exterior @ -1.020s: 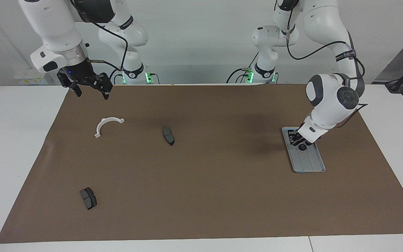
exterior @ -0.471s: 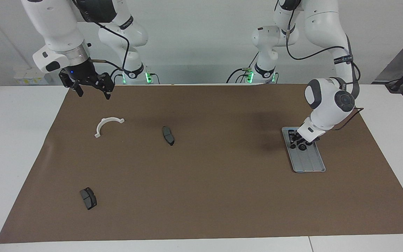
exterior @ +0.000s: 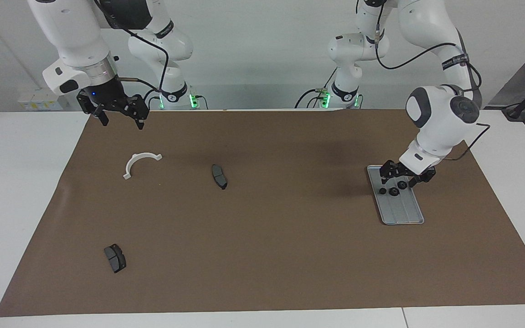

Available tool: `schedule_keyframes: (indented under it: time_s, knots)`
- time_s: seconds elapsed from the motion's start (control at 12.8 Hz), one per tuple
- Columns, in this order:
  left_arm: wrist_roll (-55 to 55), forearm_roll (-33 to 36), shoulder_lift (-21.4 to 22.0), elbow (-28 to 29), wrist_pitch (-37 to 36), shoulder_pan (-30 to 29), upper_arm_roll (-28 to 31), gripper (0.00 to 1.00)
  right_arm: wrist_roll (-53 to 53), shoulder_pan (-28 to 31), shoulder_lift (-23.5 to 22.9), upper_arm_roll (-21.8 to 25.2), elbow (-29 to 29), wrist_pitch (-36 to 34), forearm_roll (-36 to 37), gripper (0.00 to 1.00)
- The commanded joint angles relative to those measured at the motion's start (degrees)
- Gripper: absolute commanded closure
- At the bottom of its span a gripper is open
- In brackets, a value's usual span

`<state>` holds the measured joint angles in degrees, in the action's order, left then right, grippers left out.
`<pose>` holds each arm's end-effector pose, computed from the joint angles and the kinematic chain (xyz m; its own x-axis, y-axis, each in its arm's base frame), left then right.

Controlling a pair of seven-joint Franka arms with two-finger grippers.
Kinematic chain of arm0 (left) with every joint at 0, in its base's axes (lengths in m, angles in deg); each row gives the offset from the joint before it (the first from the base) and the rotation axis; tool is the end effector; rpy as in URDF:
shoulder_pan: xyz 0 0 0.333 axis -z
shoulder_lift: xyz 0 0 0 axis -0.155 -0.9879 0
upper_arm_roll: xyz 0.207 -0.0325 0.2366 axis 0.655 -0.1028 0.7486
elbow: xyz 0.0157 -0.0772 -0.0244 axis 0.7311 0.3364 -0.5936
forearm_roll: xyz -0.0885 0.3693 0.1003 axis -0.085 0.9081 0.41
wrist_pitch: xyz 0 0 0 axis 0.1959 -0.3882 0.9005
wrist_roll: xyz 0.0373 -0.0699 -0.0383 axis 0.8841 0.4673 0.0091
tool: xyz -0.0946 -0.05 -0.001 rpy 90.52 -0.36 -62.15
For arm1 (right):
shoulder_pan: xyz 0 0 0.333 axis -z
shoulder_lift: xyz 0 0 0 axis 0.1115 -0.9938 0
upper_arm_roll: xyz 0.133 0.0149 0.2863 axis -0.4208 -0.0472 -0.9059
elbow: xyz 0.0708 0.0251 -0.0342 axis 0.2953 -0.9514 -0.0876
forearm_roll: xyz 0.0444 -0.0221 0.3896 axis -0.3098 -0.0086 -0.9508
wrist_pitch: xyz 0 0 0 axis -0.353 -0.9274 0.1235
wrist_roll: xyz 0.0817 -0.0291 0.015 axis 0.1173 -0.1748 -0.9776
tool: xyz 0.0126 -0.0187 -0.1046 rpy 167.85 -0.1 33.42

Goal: Pick bearing gear from pile to tray

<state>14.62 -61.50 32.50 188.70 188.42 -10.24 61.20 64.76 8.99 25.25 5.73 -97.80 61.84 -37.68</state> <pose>0.6031 -0.0123 0.4292 0.9803 -0.1912 0.0486 -0.1933 -0.9802 0.0437 0.5494 0.0306 0.6192 0.9909 -0.1316 -0.0268 -0.1303 -0.9905 0.0449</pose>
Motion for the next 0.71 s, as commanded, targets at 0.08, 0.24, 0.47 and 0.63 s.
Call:
schedule_keyframes:
  time_s: [0.08,0.24,0.47,0.63]
  knots:
    - [0.26,0.23,1.21,-9.14,-9.55,-2.54,-0.22,0.0,0.83,0.31,0.07,-0.47,0.14,-0.14,-0.98,0.0]
    - [0.26,0.4,1.13,-13.98,-13.87,-3.16,0.05,0.0,0.48,0.31,-0.11,-0.82,0.41,0.04,-0.1,0.0]
    - [0.26,0.41,1.13,-17.33,-16.51,-2.55,0.14,0.0,1.27,0.31,-0.02,-0.82,0.41,0.13,0.16,0.0]
    - [0.26,0.58,0.69,-22.15,-21.06,-2.11,-0.3,0.0,1.36,0.31,0.24,-0.82,-0.2,-0.05,0.34,0.0]
